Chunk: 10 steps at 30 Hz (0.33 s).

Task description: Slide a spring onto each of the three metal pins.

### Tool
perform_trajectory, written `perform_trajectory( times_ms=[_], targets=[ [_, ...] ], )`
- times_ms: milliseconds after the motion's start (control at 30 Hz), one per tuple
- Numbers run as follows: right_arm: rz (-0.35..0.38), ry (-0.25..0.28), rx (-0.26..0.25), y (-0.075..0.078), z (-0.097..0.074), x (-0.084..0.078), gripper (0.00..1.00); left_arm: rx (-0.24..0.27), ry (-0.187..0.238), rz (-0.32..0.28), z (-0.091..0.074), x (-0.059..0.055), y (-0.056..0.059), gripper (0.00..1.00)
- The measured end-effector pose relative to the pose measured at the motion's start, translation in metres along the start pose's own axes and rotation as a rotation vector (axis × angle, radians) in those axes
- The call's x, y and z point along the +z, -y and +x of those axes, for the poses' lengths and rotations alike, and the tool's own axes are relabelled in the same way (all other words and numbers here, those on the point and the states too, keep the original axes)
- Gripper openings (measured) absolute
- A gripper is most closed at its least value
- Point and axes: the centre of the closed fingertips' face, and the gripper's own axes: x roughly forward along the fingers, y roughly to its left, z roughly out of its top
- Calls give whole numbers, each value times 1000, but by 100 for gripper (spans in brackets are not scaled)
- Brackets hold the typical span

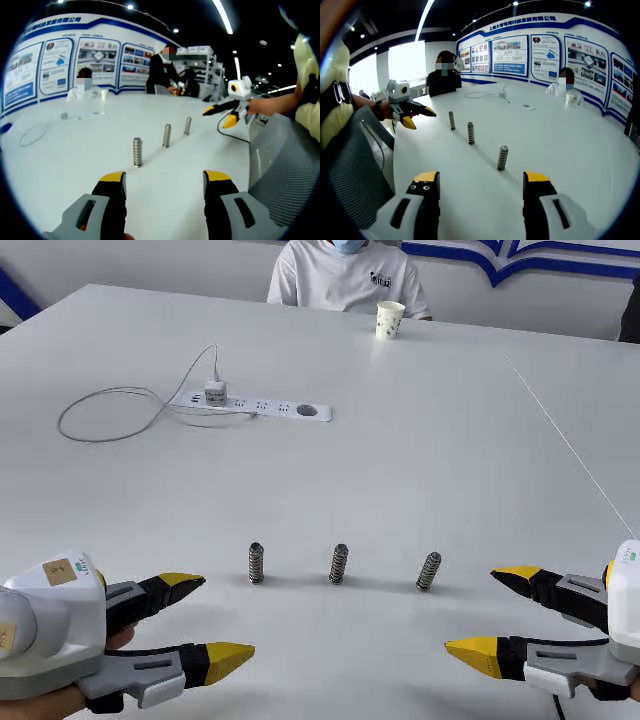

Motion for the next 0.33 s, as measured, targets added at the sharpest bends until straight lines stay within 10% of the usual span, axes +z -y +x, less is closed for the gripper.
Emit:
perform_trajectory(
  times_ms=[333],
  targets=[
    [6, -7, -3, 1, 0, -2, 68, 0, 2, -6, 1, 0, 1, 63]
  ],
)
